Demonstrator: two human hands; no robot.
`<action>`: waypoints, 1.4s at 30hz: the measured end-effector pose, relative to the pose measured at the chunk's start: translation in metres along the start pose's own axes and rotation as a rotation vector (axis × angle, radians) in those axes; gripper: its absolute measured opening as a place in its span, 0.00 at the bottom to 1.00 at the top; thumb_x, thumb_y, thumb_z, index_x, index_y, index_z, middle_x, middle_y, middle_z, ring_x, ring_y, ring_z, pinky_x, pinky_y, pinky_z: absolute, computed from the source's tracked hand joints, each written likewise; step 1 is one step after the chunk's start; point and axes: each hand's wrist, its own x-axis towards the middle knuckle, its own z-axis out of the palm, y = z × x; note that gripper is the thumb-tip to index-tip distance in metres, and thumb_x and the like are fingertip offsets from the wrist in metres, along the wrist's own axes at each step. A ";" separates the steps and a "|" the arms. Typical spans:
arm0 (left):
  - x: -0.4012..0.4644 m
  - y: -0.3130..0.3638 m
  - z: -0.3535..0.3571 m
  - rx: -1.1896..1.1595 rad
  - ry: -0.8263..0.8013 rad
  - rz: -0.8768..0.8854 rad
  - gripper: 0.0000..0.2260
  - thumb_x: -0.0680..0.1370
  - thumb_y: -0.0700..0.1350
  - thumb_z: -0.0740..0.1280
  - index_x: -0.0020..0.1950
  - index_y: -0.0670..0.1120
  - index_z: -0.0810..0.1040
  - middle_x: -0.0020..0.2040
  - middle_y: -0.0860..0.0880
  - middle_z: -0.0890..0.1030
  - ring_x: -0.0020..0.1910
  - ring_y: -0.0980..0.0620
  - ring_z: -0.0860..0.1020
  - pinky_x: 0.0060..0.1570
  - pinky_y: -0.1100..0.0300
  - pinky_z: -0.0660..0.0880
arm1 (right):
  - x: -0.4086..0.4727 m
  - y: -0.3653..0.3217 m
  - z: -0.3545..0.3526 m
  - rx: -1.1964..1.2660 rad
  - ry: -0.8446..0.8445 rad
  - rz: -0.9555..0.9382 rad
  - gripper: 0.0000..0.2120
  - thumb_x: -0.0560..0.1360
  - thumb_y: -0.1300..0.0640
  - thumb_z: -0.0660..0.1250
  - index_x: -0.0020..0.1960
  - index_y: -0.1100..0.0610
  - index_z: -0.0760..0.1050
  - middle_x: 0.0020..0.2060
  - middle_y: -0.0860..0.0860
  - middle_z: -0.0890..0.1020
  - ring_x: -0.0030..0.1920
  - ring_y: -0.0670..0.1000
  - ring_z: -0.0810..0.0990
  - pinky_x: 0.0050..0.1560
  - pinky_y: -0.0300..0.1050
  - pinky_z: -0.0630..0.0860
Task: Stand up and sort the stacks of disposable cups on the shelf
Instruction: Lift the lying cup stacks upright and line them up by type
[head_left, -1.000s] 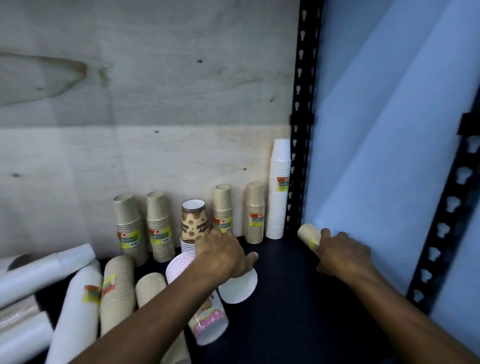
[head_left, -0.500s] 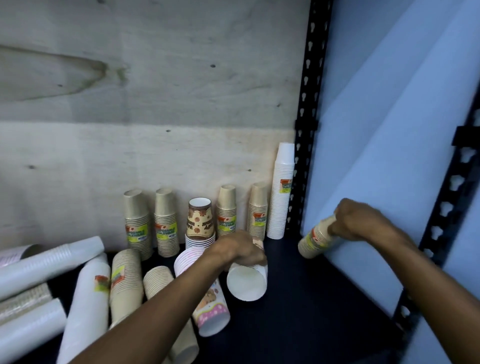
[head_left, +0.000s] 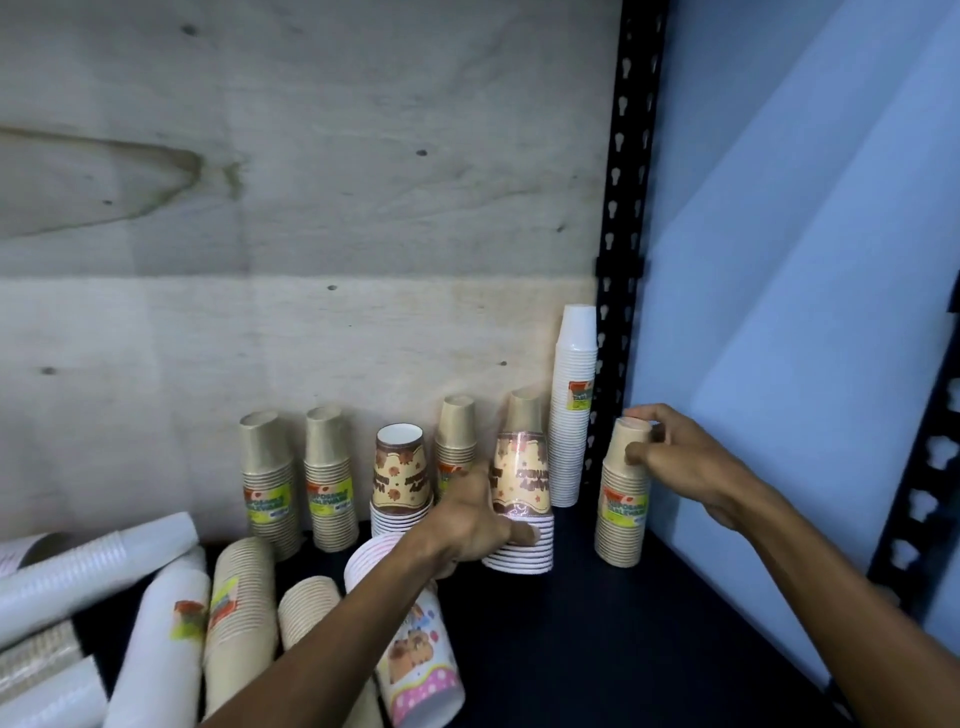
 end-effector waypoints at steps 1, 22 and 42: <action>0.006 -0.003 0.004 0.021 0.014 -0.001 0.42 0.50 0.55 0.82 0.62 0.54 0.72 0.59 0.52 0.80 0.56 0.52 0.80 0.61 0.51 0.77 | -0.001 0.003 0.002 0.022 -0.008 -0.017 0.23 0.75 0.63 0.69 0.67 0.48 0.69 0.57 0.50 0.78 0.54 0.48 0.78 0.54 0.46 0.75; 0.021 0.001 0.026 0.175 0.049 0.126 0.47 0.57 0.50 0.84 0.68 0.51 0.59 0.65 0.49 0.74 0.63 0.48 0.74 0.65 0.49 0.73 | 0.010 0.091 0.054 -0.152 0.185 -0.019 0.33 0.67 0.51 0.79 0.67 0.55 0.68 0.61 0.53 0.80 0.56 0.54 0.81 0.58 0.53 0.77; 0.036 0.011 0.037 0.166 0.068 0.102 0.48 0.59 0.45 0.84 0.72 0.48 0.60 0.66 0.49 0.76 0.64 0.48 0.76 0.66 0.50 0.73 | 0.019 0.088 0.061 -0.203 0.287 -0.028 0.31 0.68 0.52 0.79 0.66 0.57 0.71 0.59 0.54 0.81 0.57 0.56 0.81 0.56 0.49 0.77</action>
